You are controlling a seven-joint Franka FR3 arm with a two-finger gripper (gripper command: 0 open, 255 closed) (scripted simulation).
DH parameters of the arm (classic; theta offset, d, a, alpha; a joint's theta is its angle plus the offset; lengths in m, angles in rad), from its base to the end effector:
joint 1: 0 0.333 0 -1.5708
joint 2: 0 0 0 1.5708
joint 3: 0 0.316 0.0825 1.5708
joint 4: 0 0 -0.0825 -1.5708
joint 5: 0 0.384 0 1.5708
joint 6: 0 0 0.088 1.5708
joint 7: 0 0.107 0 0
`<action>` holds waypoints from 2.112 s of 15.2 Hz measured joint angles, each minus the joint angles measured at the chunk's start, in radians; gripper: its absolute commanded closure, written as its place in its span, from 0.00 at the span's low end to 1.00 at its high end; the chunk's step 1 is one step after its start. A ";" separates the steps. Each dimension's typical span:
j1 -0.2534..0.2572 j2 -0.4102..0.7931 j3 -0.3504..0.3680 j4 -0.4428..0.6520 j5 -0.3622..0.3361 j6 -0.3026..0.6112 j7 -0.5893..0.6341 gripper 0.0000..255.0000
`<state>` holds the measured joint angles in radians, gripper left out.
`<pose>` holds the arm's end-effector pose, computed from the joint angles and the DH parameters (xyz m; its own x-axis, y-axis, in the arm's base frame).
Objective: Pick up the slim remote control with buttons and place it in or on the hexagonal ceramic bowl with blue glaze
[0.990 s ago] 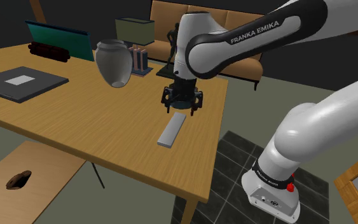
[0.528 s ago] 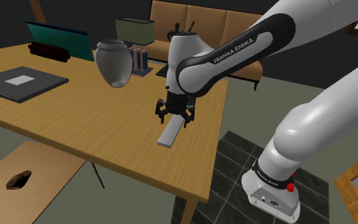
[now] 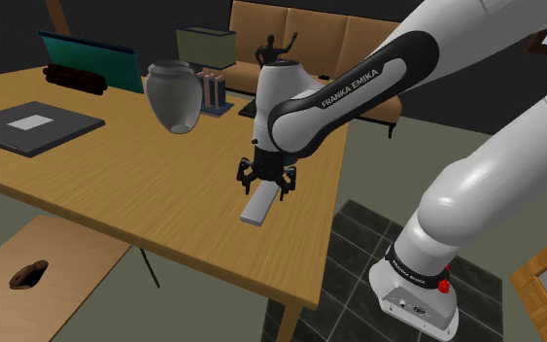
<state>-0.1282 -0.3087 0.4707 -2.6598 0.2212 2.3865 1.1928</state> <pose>0.3840 0.1305 0.3308 0.5152 -0.8570 -0.0090 -0.8570 -0.5150 -0.0181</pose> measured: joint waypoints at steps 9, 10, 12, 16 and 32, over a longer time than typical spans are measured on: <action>0.000 0.000 0.000 0.000 0.000 0.001 0.000 1.00; 0.000 0.000 0.000 0.000 0.000 0.001 0.000 1.00; 0.000 0.000 0.000 0.000 0.000 0.001 0.000 1.00; 0.005 -0.035 -0.009 0.016 0.007 -0.050 -0.004 1.00; 0.013 -0.168 -0.060 0.141 0.007 -0.306 -0.019 1.00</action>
<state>-0.1152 -0.4772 0.4110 -2.5193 0.2278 2.0809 1.1740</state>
